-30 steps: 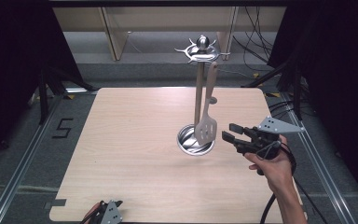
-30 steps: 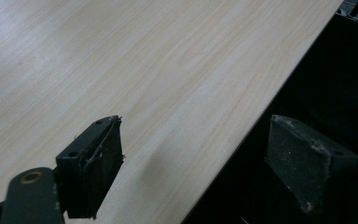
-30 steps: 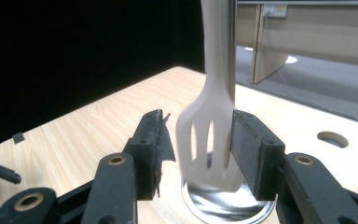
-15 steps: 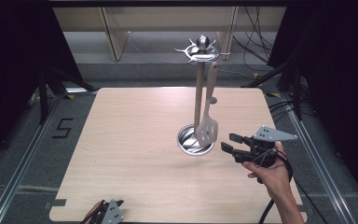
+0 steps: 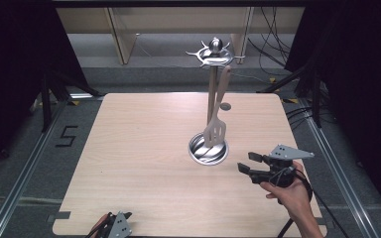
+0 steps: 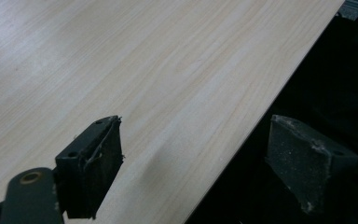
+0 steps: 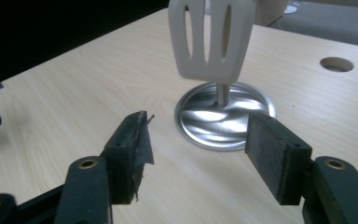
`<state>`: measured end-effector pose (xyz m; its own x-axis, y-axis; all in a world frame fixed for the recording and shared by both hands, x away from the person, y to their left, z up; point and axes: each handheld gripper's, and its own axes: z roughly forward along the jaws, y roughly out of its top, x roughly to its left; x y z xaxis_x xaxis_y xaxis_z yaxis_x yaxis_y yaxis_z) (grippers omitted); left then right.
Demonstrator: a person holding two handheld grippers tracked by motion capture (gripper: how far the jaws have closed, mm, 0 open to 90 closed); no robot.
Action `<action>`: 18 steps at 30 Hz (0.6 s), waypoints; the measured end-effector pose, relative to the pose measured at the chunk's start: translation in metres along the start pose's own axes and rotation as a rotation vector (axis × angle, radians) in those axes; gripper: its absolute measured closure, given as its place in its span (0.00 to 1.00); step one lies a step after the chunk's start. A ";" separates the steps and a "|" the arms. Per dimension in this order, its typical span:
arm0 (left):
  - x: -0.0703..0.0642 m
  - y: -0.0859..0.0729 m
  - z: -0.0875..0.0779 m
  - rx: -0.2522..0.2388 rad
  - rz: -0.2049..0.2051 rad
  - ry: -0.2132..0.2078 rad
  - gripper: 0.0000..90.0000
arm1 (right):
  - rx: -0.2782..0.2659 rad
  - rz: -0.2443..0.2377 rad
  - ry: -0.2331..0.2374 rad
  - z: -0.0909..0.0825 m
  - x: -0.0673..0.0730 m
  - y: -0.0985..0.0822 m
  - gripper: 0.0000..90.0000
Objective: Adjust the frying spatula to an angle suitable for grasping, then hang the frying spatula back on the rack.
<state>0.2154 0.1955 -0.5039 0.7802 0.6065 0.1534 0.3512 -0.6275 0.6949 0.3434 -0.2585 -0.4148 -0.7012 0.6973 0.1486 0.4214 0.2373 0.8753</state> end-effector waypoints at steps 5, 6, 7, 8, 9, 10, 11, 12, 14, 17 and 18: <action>0.000 0.000 0.000 0.000 -0.003 0.002 0.19 | 0.014 0.001 -0.003 0.001 0.001 -0.006 0.44; 0.000 0.000 0.000 0.001 -0.002 0.003 0.19 | 0.021 0.011 -0.005 0.001 0.001 -0.007 0.44; 0.000 0.000 0.000 0.001 -0.002 0.003 0.19 | 0.021 0.011 -0.005 0.001 0.001 -0.007 0.44; -0.001 0.000 -0.001 0.000 -0.008 0.003 0.19 | 0.014 0.007 0.000 0.001 0.001 -0.008 0.44; 0.000 0.000 0.000 0.003 -0.006 0.004 0.19 | 0.013 0.000 -0.003 0.001 -0.002 -0.010 0.43; 0.000 0.000 0.000 0.003 -0.006 0.004 0.19 | 0.028 0.014 -0.002 0.000 -0.001 -0.011 0.43; -0.002 0.000 0.001 -0.004 -0.008 0.004 0.19 | 0.035 0.021 -0.013 -0.001 -0.001 -0.012 0.43; -0.002 0.000 0.001 -0.004 -0.008 0.004 0.19 | 0.022 -0.013 -0.020 0.000 -0.003 -0.014 0.43; -0.002 0.000 0.001 -0.014 0.000 0.005 0.19 | 0.035 0.009 -0.011 0.001 -0.001 -0.015 0.42; -0.002 -0.001 -0.001 -0.004 0.007 0.006 0.19 | 0.054 0.015 -0.015 0.001 0.000 -0.017 0.41; -0.001 -0.002 -0.001 -0.005 0.006 0.009 0.19 | 0.049 0.014 -0.014 0.001 0.001 -0.019 0.40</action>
<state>0.2132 0.1962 -0.5043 0.7779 0.6068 0.1636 0.3438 -0.6288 0.6974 0.3358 -0.2614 -0.4317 -0.6874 0.7098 0.1538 0.4586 0.2601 0.8497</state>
